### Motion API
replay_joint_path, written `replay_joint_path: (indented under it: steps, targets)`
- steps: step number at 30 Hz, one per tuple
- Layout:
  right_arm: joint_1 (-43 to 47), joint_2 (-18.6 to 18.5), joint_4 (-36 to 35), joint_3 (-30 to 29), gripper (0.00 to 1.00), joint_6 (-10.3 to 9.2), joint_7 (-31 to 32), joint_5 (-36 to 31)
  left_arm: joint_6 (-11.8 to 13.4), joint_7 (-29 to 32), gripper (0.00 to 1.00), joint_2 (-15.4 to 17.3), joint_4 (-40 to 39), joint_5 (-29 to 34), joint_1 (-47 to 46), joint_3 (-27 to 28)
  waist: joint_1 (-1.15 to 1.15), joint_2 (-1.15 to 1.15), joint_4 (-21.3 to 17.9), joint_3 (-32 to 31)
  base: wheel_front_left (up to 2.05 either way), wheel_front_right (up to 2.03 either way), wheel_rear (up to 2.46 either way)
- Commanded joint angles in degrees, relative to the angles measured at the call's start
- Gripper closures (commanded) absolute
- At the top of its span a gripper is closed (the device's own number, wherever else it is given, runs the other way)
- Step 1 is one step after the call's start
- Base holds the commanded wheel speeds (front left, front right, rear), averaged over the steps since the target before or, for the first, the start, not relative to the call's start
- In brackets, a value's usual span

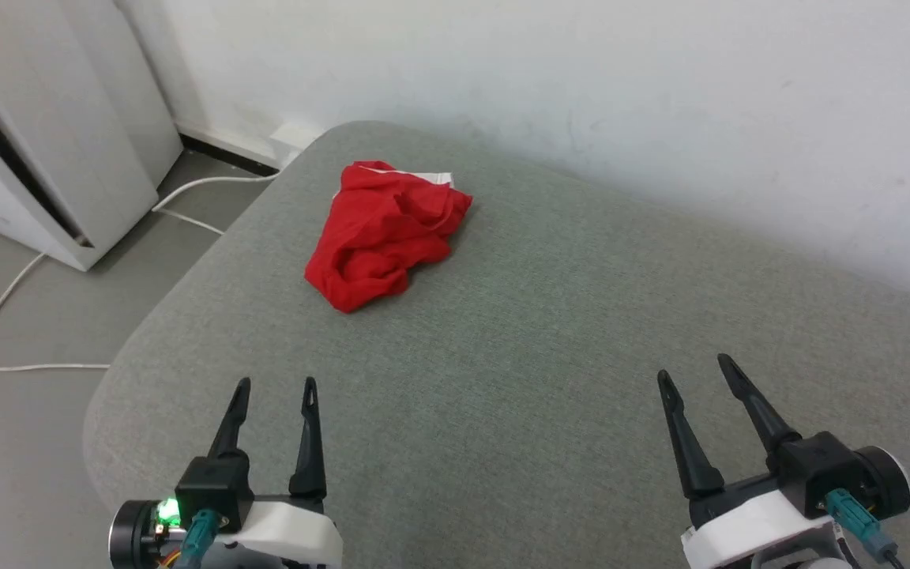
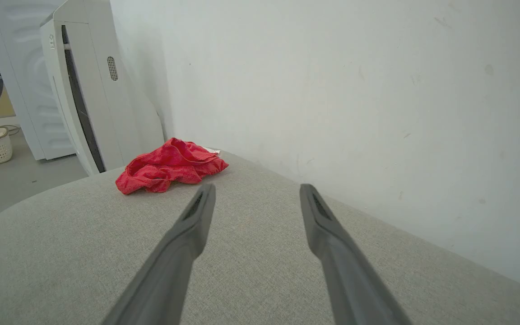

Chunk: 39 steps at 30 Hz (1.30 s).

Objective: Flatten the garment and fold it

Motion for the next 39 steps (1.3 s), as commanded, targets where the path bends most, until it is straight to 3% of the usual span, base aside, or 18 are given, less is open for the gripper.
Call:
replay_joint_path:
  steps: [1, 15, 21, 35, 39]
  targets:
    - [0.26, 0.19, 0.25, 0.19, 0.0, -0.1, -0.58, 0.27, 0.54, -0.59, 0.0, -0.13, 0.25, -0.27, 0.7, -0.2, 0.0, 0.0, 0.95, -0.03, 0.0, 0.0, 0.0]
    - [-0.05, 0.22, 0.98, -0.17, 0.0, -0.12, -2.26, 0.17, 0.96, -2.27, 0.0, -0.15, 0.37, -0.76, 0.87, -1.01, 0.0, 0.0, 4.02, 0.53, 0.0, 0.0, 0.0]
    - [-0.11, 0.22, 1.29, -2.54, 0.0, -0.12, -2.28, -0.33, 0.62, -2.29, 0.0, -0.15, 0.52, -1.01, 0.79, -1.45, 0.0, 0.0, 3.56, 0.71, 0.0, 0.0, 0.0]
    - [-0.32, 0.22, 1.29, -1.76, 0.0, -0.12, -2.28, -0.38, 0.22, -2.29, 0.0, 0.49, 0.64, 1.05, 0.37, -2.69, 0.0, 0.0, 3.11, 1.08, 0.0, 0.0, 0.0]
    - [-1.02, 0.22, 1.02, -0.98, 0.0, -0.12, -2.28, -1.16, -1.66, -2.29, 0.0, 0.95, 2.61, 0.99, -0.37, -3.79, 0.0, 0.0, 1.69, 2.79, 0.0, 0.0, 0.0]
